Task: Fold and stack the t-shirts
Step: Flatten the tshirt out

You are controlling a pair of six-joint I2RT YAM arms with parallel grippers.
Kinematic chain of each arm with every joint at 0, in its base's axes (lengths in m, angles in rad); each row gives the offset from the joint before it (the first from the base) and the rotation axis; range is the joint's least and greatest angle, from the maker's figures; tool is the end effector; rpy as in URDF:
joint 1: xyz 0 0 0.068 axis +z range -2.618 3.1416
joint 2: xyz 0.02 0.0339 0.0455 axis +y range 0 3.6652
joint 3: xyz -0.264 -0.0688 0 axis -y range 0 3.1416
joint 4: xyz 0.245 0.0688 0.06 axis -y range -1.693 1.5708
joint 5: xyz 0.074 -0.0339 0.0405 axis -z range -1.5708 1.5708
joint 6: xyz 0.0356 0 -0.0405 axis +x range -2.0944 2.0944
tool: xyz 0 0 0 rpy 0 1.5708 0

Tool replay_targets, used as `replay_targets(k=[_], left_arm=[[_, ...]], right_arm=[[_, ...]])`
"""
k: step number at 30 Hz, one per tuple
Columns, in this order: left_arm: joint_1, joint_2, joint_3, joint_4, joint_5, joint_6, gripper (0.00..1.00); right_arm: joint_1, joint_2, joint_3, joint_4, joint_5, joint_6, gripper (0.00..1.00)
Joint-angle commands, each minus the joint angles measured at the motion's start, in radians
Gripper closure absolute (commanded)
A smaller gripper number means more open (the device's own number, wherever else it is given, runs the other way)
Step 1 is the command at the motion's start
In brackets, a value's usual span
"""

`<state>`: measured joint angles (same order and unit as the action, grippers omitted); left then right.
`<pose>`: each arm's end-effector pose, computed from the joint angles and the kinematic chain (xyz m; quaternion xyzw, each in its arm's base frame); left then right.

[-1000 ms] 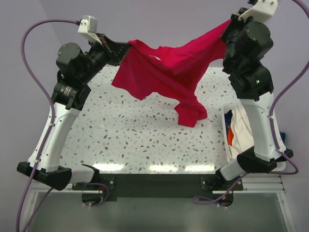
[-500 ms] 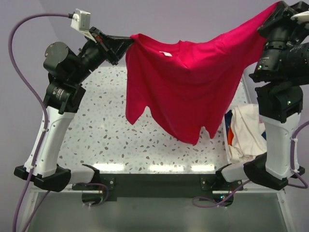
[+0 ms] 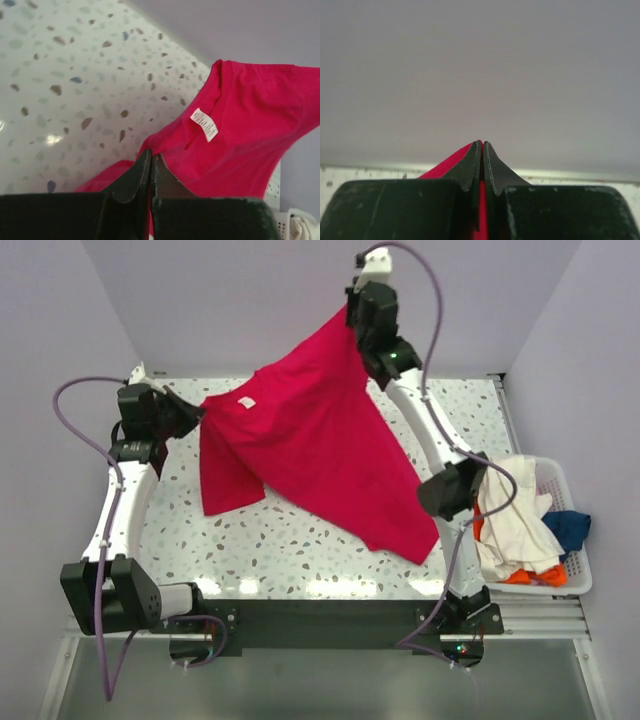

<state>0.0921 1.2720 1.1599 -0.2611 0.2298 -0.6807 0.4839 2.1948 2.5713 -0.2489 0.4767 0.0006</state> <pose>0.2931 0.0189 0.3584 -0.2494 0.7844 -0.2530 0.5084 0.4367 0.2111 0.4871 0.0185 0.6657 0.0236 0.7456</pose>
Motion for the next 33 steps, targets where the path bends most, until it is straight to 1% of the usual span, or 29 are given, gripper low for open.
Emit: replay_targets(k=[1,3,4,5,6,8,9,11,12,13,14,15,16,17,18,19,20,22,23,26,28,29,33], left_arm=[[0.089,-0.022,-0.109,0.071,-0.018,-0.059,1.0],[0.106,-0.023,-0.15,0.089,-0.02,-0.054,0.99],[0.112,-0.023,-0.175,0.089,-0.024,-0.053,0.93],[0.112,-0.025,-0.184,0.089,-0.03,-0.046,0.9],[0.112,-0.023,-0.192,0.094,-0.038,-0.043,0.8],[0.112,-0.022,-0.207,0.099,-0.04,-0.039,0.63],[0.112,-0.02,-0.209,0.091,-0.041,-0.037,0.47],[0.11,-0.022,-0.221,0.091,-0.047,-0.033,0.4],[0.112,-0.025,-0.226,0.071,-0.055,-0.033,0.34],[0.112,-0.028,-0.233,0.059,-0.087,-0.033,0.33],[0.11,-0.039,-0.241,0.043,-0.107,-0.033,0.32],[0.112,-0.048,-0.253,0.025,-0.147,-0.033,0.31],[0.112,-0.057,-0.285,0.014,-0.17,-0.036,0.31],[0.11,-0.069,-0.302,0.002,-0.196,-0.048,0.31],[0.107,-0.092,-0.322,-0.015,-0.216,-0.049,0.32],[0.107,-0.105,-0.359,-0.023,-0.257,-0.051,0.32],[0.109,-0.121,-0.374,-0.036,-0.277,-0.052,0.32],[0.106,-0.138,-0.416,-0.073,-0.341,-0.054,0.33],[0.104,-0.152,-0.428,-0.085,-0.355,-0.054,0.33],[0.101,-0.169,-0.485,-0.116,-0.403,-0.052,0.33],[0.103,-0.174,-0.525,-0.121,-0.415,-0.053,0.33],[0.101,-0.171,-0.537,-0.121,-0.417,-0.057,0.33],[0.101,-0.14,-0.586,-0.093,-0.417,-0.059,0.34]], right_arm=[[-0.001,0.035,0.038,0.007,-0.157,0.127,1.0],[-0.002,0.065,0.012,-0.009,-0.208,0.156,0.93],[0.001,0.069,0.0,-0.012,-0.219,0.163,0.89],[0.001,0.071,-0.023,-0.027,-0.228,0.17,0.81],[0.001,0.069,-0.031,-0.036,-0.234,0.176,0.74],[0.001,0.068,-0.037,-0.093,-0.257,0.177,0.55],[-0.001,0.057,-0.039,-0.12,-0.259,0.183,0.39],[0.002,0.025,-0.072,-0.186,-0.254,0.191,0.27],[0.001,-0.019,-0.135,-0.208,-0.25,0.202,0.2],[0.001,-0.05,-0.172,-0.229,-0.241,0.213,0.2],[0.002,-0.079,-0.265,-0.272,-0.222,0.228,0.2],[0.001,-0.151,-0.32,-0.288,-0.22,0.269,0.21],[0.001,-0.188,-0.383,-0.3,-0.227,0.294,0.23],[0.001,-0.226,-0.53,-0.308,-0.234,0.324,0.25],[0.004,-0.275,-0.615,-0.293,-0.272,0.36,0.27],[0.019,-0.358,-0.701,-0.267,-0.271,0.368,0.28],[0.033,-0.401,-0.85,-0.233,-0.248,0.378,0.28],[0.068,-0.461,-0.972,-0.213,-0.217,0.409,0.28],[0.08,-0.507,-1.07,-0.202,-0.213,0.42,0.28],[0.14,-0.541,-1.204,-0.202,-0.178,0.461,0.3],[0.165,-0.546,-1.252,-0.207,-0.168,0.479,0.31],[0.168,-0.553,-1.298,-0.198,-0.17,0.493,0.32],[0.168,-0.583,-1.37,-0.181,-0.173,0.521,0.32]])
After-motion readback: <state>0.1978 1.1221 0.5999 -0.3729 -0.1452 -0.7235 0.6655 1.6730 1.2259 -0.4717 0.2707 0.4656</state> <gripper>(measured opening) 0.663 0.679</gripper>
